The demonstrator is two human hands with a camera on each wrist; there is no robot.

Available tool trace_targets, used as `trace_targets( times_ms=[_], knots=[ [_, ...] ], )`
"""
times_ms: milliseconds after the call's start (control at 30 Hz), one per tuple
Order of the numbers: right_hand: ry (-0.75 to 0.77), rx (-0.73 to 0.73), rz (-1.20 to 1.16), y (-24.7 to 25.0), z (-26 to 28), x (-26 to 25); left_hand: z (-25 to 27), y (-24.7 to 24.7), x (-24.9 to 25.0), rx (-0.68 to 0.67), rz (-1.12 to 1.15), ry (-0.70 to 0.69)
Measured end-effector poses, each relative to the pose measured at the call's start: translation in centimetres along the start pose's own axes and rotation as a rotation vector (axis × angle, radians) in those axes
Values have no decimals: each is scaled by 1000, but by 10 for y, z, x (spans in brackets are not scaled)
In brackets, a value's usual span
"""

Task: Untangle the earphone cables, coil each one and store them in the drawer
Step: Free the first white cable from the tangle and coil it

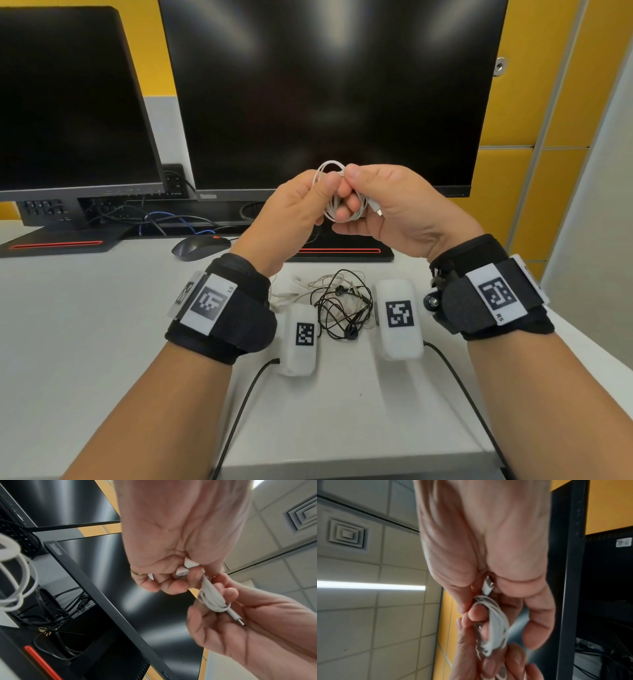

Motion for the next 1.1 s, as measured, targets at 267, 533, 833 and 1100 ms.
trace_targets(
  times_ms=[267,533,833,1100],
  knots=[
    [-51,164,252,6,-2,5,-1,2,-7,83,-101,116],
    [-41,301,514,14,-3,6,0,5,-8,105,-103,145],
    [-12,367,496,22,-2,4,1,4,-8,2,-230,218],
    [-18,270,417,16,-3,5,2,15,-8,202,-246,168]
  ],
)
Point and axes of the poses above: each hand's wrist, its own z-axis away from the middle knuckle, its own y-axis out of the back of the hand, x = y × z, the point moved 3 cm from there along -z, towards the middle knuckle, and after that the axes turned 11 degrees about -x, right-handed, at the moved point
